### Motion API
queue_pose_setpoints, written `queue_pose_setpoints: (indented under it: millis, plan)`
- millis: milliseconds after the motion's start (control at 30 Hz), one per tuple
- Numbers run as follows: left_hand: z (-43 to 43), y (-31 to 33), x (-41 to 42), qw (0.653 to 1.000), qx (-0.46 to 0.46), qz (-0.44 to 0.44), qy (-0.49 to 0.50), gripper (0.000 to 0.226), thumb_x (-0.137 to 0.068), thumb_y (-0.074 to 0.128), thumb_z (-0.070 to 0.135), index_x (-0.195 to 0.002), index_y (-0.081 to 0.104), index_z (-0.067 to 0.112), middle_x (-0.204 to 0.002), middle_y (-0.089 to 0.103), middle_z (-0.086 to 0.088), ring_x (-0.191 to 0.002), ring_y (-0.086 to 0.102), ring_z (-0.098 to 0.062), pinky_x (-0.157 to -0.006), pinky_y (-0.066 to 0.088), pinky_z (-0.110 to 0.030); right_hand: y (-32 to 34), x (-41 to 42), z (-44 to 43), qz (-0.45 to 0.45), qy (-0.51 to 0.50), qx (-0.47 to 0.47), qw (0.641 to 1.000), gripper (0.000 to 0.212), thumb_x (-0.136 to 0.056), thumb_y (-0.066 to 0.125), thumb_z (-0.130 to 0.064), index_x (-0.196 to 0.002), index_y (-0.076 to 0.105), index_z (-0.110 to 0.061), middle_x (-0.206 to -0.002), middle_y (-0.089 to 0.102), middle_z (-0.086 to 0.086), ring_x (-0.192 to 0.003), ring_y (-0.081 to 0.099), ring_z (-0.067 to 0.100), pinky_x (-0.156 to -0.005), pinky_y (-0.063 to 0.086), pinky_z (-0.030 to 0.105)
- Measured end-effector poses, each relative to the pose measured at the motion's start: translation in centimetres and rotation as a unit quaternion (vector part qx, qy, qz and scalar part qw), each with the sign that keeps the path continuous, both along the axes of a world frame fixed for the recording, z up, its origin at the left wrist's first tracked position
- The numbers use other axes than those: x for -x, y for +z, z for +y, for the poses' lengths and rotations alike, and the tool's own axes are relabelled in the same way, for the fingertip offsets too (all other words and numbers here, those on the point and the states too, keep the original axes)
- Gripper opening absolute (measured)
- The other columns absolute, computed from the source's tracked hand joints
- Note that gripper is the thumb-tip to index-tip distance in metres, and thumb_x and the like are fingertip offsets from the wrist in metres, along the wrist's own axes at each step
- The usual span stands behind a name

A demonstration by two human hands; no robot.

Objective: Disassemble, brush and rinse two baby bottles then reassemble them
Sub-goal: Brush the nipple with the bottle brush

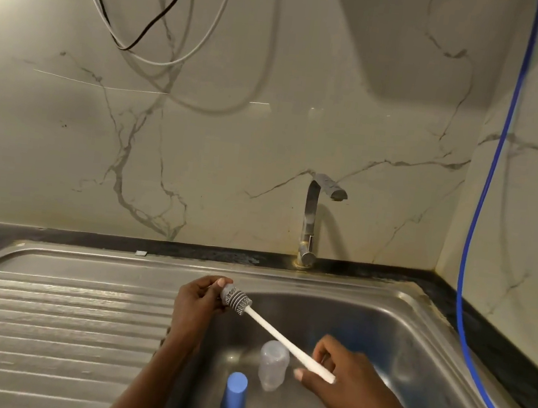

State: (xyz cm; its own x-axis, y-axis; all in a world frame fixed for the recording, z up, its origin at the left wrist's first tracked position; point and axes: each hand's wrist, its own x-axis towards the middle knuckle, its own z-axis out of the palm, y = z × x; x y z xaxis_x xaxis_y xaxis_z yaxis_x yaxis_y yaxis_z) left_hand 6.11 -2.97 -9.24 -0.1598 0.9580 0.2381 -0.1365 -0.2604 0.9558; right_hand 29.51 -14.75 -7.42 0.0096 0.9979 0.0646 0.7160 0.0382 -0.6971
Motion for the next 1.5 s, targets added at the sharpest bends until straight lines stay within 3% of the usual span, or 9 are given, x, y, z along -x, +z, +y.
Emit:
queue_pose_setpoints:
  millis: [333,433,533,733,900,1033,1133,1300,1500]
  plan:
    - [0.1,0.1,0.7,0.998,-0.005,0.059,-0.026,0.022,-0.098,0.050,-0.002,-0.088,0.069,-0.004,-0.081,0.070,-0.021,-0.073,0.067,-0.020,-0.065,0.057,-0.027,-1.0,-0.4,0.5,-0.272,-0.075,-0.143,0.949,0.024,-0.094,0.033,-0.051,-0.093,0.045,-0.031,-0.088,0.062,-0.006,-0.082,0.062,0.018,-0.069,0.047,0.035]
    - [0.0,0.1,0.8,0.995,-0.012,0.088,-0.041,0.021,-0.096,0.051,-0.005,-0.085,0.069,-0.005,-0.074,0.070,-0.014,-0.069,0.066,-0.016,-0.059,0.054,-0.023,-0.3,-0.7,0.1,0.013,-0.011,0.055,0.998,0.034,-0.097,0.044,-0.046,-0.082,0.069,-0.028,-0.066,0.061,-0.003,-0.051,0.054,0.009,-0.051,0.041,0.022]
    - [0.2,0.1,0.2,0.995,-0.010,0.082,-0.057,0.022,-0.096,0.054,-0.003,-0.083,0.071,-0.001,-0.077,0.071,-0.018,-0.072,0.067,-0.020,-0.061,0.054,-0.024,0.7,-1.4,0.1,0.149,0.032,0.193,0.969,0.033,-0.100,0.048,-0.039,-0.091,0.072,-0.017,-0.060,0.058,-0.001,-0.039,0.041,0.008,-0.041,0.029,0.020]
    - [0.4,-0.5,-0.4,0.997,-0.001,0.051,0.057,0.015,-0.095,0.062,0.011,-0.089,0.075,0.011,-0.080,0.074,-0.014,-0.074,0.069,-0.021,-0.059,0.056,-0.023,-1.4,-0.7,0.6,-0.127,-0.010,-0.031,0.991,0.044,-0.067,0.046,-0.072,-0.087,0.046,-0.032,-0.083,0.063,-0.011,-0.078,0.060,0.005,-0.071,0.049,0.027]
    - [0.3,-0.6,-0.4,0.999,0.030,-0.013,0.007,0.013,-0.092,0.066,0.014,-0.097,0.072,0.005,-0.082,0.073,-0.014,-0.078,0.069,-0.024,-0.067,0.059,-0.030,-0.9,0.2,0.8,-0.254,-0.033,-0.099,0.961,0.045,-0.079,0.026,-0.060,-0.100,0.049,-0.027,-0.096,0.052,-0.008,-0.097,0.059,0.012,-0.078,0.043,0.028]
    - [0.1,0.0,0.0,0.986,0.059,-0.133,-0.083,0.017,-0.095,0.056,0.007,-0.099,0.067,-0.005,-0.094,0.069,-0.024,-0.089,0.068,-0.031,-0.081,0.059,-0.038,0.2,0.8,0.1,0.031,0.028,0.069,0.997,0.035,-0.092,0.054,-0.049,-0.085,0.066,-0.017,-0.063,0.054,-0.003,-0.056,0.053,0.006,-0.055,0.040,0.020]
    - [-0.2,0.8,0.4,0.970,0.078,-0.169,-0.155,0.019,-0.096,0.051,0.007,-0.101,0.065,-0.005,-0.101,0.070,-0.025,-0.096,0.069,-0.033,-0.086,0.058,-0.041,2.4,-0.4,-0.6,0.234,0.119,0.254,0.931,0.023,-0.097,0.055,-0.016,-0.104,0.067,0.002,-0.059,0.048,0.005,-0.041,0.047,0.004,-0.044,0.034,0.014]
    - [0.0,-0.3,-0.3,0.990,0.033,-0.113,-0.072,0.018,-0.092,0.059,0.012,-0.099,0.068,-0.002,-0.097,0.070,-0.028,-0.093,0.068,-0.037,-0.085,0.058,-0.044,-0.4,0.8,0.1,-0.004,-0.002,0.073,0.997,0.037,-0.074,0.062,-0.063,-0.086,0.065,-0.028,-0.078,0.066,-0.002,-0.074,0.064,0.016,-0.068,0.046,0.026]
    - [-0.1,0.0,0.1,0.992,0.030,-0.110,-0.057,0.015,-0.096,0.055,0.008,-0.098,0.067,-0.001,-0.091,0.068,-0.022,-0.084,0.068,-0.028,-0.072,0.061,-0.030,0.1,1.7,-0.1,-0.257,-0.055,-0.129,0.956,0.025,-0.097,0.023,-0.051,-0.101,0.039,-0.031,-0.102,0.057,-0.007,-0.102,0.060,0.016,-0.077,0.042,0.031]
